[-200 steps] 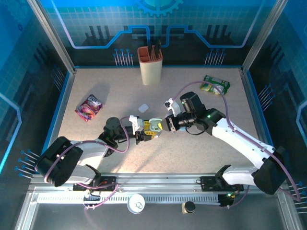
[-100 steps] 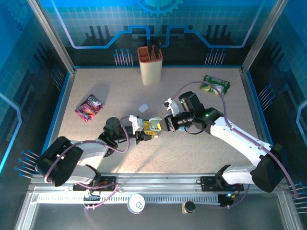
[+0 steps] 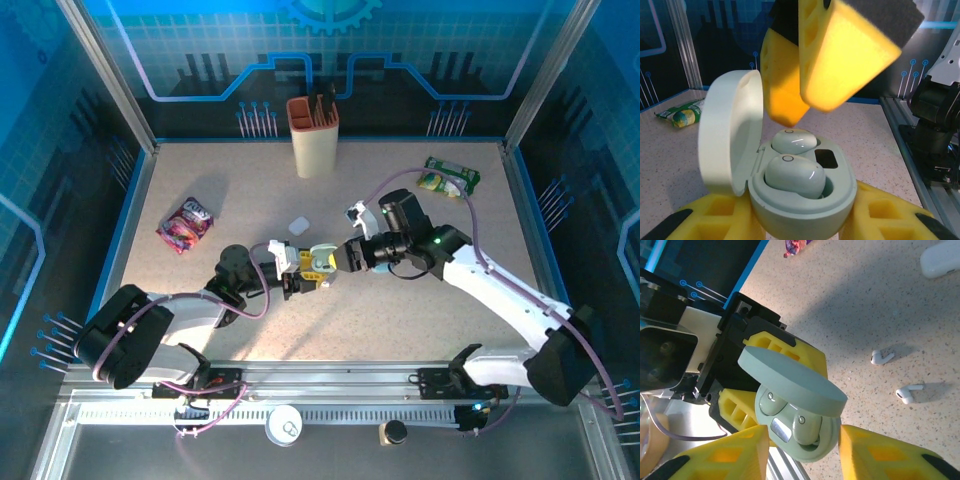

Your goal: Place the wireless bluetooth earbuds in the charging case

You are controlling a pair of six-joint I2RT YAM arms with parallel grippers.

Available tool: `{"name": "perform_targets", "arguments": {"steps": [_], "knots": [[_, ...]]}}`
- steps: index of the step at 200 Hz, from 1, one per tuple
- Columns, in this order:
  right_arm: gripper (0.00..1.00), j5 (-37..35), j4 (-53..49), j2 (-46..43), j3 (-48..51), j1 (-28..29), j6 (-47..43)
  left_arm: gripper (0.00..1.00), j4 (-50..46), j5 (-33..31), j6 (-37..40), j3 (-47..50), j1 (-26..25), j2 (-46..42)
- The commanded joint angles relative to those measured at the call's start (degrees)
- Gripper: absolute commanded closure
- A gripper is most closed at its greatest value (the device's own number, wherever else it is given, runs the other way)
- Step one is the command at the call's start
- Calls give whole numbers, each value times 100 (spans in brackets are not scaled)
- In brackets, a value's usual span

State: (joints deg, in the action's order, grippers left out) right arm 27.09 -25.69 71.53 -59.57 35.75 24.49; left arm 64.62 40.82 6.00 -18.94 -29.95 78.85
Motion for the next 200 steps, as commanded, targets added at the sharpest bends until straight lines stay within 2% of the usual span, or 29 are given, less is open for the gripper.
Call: {"name": "perform_targets", "arguments": {"steps": [1,33,53,129,200], "knots": [[52,160,220,-317,137,-133,74,66,331,32,22,30,-41,18],[40,283,371,-374,86,-178,159,66,577,60,-77,70,-43,94],[37,343,387,-272,-31,-173,143,66,621,110,-132,64,-45,128],[35,546,464,133,-563,-112,-103,66,572,321,-165,40,-43,96],[37,995,607,-55,-178,-97,82,66,425,91,-251,-66,-41,112]]}}
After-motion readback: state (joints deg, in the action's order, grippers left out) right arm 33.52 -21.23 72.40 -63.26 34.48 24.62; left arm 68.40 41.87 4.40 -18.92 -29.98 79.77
